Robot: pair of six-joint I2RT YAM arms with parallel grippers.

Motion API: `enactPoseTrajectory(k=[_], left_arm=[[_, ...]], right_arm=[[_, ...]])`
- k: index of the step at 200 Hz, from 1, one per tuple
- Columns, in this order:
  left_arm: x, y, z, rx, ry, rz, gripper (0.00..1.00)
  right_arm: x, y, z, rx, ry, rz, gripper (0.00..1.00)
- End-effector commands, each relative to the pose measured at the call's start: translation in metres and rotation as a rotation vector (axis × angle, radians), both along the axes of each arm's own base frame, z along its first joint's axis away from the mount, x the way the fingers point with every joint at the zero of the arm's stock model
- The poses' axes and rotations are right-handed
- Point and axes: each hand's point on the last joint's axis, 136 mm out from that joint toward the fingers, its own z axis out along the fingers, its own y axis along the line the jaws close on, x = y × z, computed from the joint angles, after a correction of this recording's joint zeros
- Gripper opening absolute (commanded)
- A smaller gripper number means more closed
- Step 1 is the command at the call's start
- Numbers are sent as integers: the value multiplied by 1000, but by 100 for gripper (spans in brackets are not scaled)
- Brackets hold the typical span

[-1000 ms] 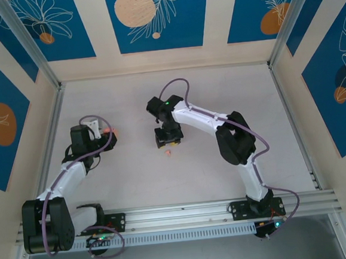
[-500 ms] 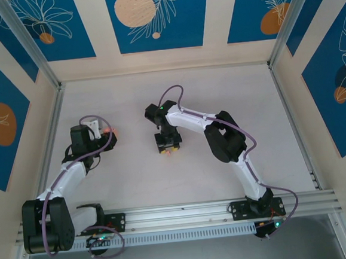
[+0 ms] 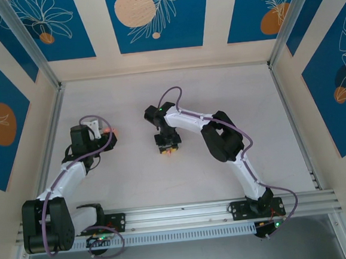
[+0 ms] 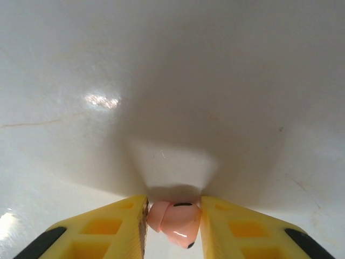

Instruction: Insert wireless bluetooth earbuds into charging case

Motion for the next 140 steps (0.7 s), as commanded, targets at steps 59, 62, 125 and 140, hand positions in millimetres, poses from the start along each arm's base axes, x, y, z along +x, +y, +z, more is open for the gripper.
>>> enactPoseTrajectory(k=[59, 62, 125, 140], left_arm=[[5, -6, 15, -20, -53, -39, 17], [5, -7, 15, -21, -55, -44, 17], [2, -65, 17, -33, -207, -270, 16], [-1, -85, 17, -26, -249, -354, 16]], right_arm=[[0, -6, 1, -4, -46, -12, 27], [1, -7, 1, 0, -50, -14, 27], [16, -11, 35, 215, -181, -90, 26], [22, -18, 44, 268, -226, -114, 26]])
